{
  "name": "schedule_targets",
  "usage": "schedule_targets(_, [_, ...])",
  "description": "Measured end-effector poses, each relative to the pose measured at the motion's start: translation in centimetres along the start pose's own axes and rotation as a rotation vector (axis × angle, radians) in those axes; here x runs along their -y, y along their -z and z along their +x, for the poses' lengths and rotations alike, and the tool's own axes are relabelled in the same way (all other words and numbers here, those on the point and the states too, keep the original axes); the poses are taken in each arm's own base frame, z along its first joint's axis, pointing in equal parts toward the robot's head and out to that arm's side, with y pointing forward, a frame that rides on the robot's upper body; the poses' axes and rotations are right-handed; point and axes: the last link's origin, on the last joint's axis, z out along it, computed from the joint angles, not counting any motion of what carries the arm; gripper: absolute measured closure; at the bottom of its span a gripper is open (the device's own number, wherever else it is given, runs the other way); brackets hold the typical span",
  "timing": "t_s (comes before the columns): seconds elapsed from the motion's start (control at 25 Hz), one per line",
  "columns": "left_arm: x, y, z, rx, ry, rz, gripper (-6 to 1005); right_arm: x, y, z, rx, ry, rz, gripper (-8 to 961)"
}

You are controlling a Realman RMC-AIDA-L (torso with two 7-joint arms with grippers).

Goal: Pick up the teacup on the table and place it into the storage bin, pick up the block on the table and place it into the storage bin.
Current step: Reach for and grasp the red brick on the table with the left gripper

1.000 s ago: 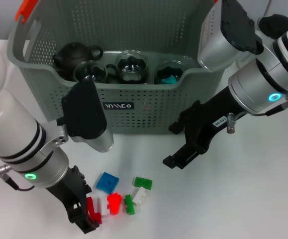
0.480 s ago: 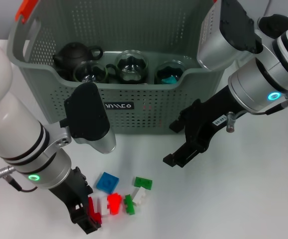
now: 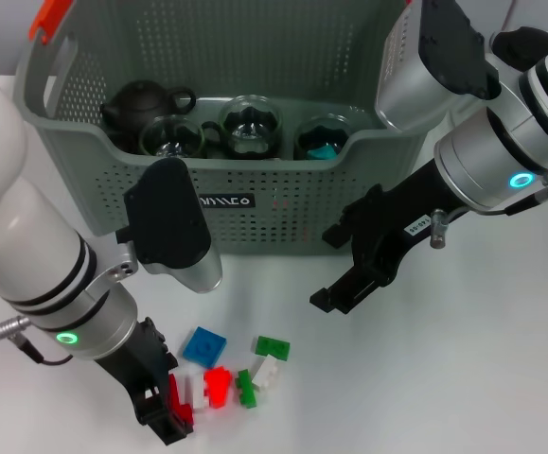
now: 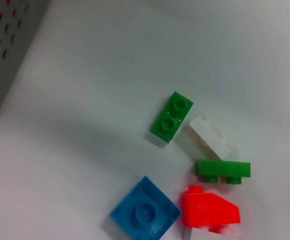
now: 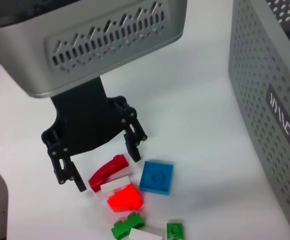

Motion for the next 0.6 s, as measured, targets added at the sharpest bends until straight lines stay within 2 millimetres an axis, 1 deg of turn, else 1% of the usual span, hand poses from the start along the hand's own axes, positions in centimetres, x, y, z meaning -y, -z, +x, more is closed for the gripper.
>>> schedule_targets(0.6, [-0.1,-0.5,0.14,0.011,-0.012,-0.004,173,0.15,-0.05,0.13,-0.007,-0.002,0.009,9])
